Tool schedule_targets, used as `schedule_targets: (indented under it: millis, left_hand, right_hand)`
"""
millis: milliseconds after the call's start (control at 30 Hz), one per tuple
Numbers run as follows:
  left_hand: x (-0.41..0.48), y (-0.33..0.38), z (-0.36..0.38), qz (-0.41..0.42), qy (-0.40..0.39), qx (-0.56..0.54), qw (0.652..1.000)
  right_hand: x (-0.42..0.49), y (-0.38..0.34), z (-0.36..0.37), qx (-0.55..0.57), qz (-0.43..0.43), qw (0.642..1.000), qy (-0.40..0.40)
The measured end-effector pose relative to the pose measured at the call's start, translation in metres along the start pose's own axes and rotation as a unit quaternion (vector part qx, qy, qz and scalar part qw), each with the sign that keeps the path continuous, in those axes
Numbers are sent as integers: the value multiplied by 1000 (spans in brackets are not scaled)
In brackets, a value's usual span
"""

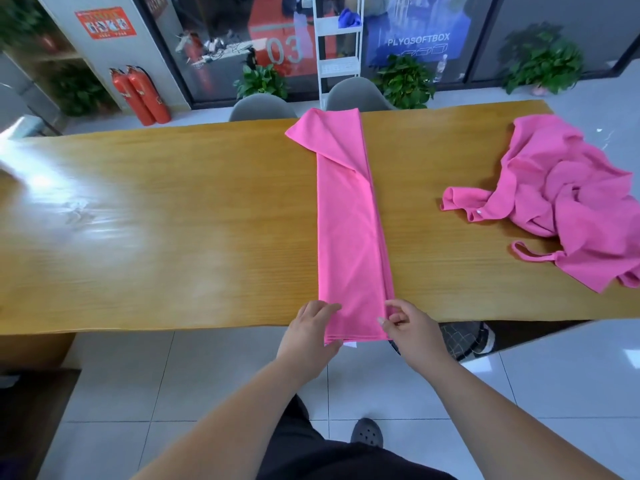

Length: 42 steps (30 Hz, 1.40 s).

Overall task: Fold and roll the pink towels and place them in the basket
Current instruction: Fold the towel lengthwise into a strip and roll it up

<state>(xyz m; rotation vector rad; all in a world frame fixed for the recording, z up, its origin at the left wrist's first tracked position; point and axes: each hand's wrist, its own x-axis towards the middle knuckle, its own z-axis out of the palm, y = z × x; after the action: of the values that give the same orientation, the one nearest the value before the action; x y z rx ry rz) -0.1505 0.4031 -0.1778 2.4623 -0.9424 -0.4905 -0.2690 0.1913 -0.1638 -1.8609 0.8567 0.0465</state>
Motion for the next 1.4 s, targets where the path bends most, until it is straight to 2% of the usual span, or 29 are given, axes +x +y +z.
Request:
schedule_targets:
  millis: [167, 267, 367, 433, 533, 633, 700, 733, 833, 1000, 1167, 1267, 1400]
  left_hand:
    - [-4, -7, 7, 14, 21, 66, 997]
    - [0, -3, 9, 6, 40, 113, 993]
    - [3, -2, 6, -13, 65, 138, 988]
    - [1, -2, 5, -10, 63, 163, 985]
    - [-5, -1, 9, -9, 57, 173, 983]
    - [-10, -3, 12, 11, 92, 161, 983]
    - [-13, -5, 15, 9, 108, 143, 984]
    - [-14, -5, 15, -6, 109, 130, 985]
    - [-18, 1, 20, -83, 77, 93, 989]
    - [-19, 2, 26, -188, 15, 12, 982]
    - [-19, -5, 29, -279, -19, -169, 945]
    - [-18, -1, 27, -298, 14, -261, 918]
    - [-13, 8, 23, -293, 56, -322, 899]
  right_hand:
    - [4, -1, 17, -34, -5, 999, 4]
    - [5, -15, 16, 78, 6, 997, 22]
    - [3, -25, 8, 197, -17, 978, 64]
    - [2, -16, 5, 169, 4, 982, 86]
    - [1, -1, 9, 97, 70, 990, 72]
    - [-6, -10, 9, 107, 0, 987, 116]
    - [-15, -12, 7, 83, -43, 987, 135]
    - [-16, -9, 8, 57, -34, 988, 139]
    - [-11, 13, 13, 39, 63, 989, 126]
    - [-9, 21, 14, 46, 76, 991, 98]
    - [-13, 25, 12, 72, 68, 992, 76]
    - [-13, 28, 9, 17, 80, 994, 73]
    - [-13, 26, 6, -21, 84, 993, 76]
